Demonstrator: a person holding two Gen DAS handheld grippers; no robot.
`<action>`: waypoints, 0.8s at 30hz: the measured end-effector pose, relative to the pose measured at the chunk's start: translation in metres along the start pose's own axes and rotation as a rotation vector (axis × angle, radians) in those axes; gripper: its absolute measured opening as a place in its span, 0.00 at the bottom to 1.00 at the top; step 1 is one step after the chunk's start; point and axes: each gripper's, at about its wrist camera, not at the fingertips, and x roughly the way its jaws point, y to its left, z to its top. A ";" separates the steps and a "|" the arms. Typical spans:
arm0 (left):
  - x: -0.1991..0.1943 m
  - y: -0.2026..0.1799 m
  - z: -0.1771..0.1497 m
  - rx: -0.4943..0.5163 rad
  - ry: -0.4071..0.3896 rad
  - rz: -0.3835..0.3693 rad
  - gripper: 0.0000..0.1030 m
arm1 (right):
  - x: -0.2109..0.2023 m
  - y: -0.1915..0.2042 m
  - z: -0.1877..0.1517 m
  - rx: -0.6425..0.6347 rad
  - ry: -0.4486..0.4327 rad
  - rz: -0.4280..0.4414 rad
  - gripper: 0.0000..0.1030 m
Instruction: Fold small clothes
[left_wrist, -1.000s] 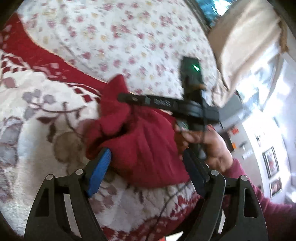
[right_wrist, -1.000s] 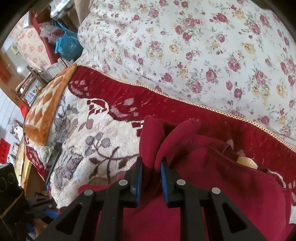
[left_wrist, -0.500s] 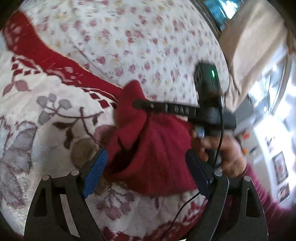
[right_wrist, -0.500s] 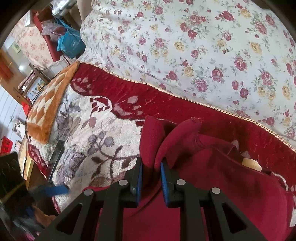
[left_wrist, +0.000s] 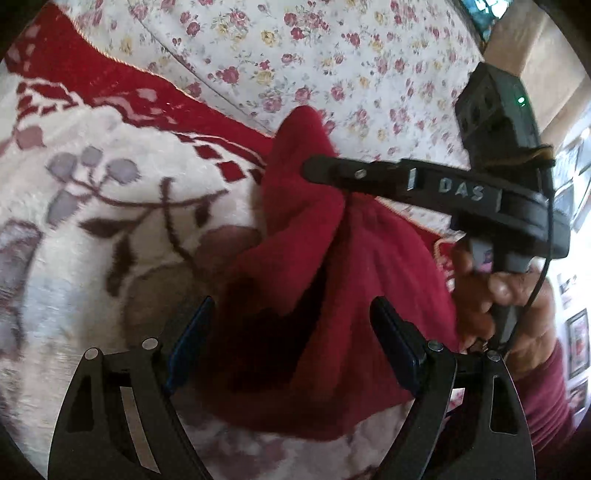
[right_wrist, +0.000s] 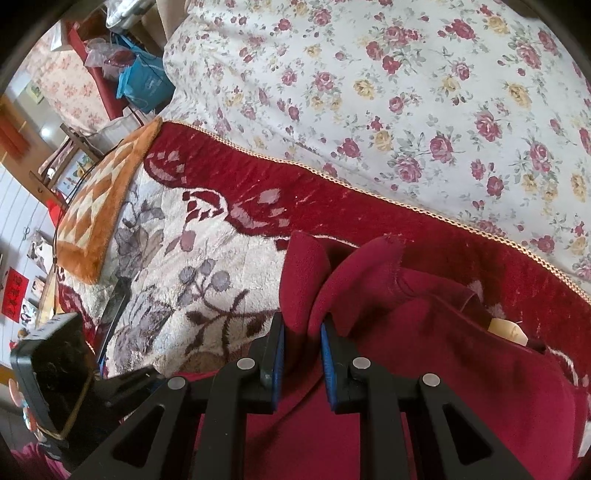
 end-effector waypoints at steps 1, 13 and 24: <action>0.001 0.001 0.000 -0.012 -0.002 -0.013 0.79 | 0.002 0.001 0.001 -0.001 0.007 0.000 0.16; -0.011 0.004 -0.001 -0.050 -0.012 -0.018 0.58 | 0.040 0.019 0.022 0.040 0.092 -0.039 0.73; -0.010 -0.007 -0.004 0.002 -0.016 0.047 0.58 | 0.075 0.018 0.020 -0.006 0.136 -0.154 0.47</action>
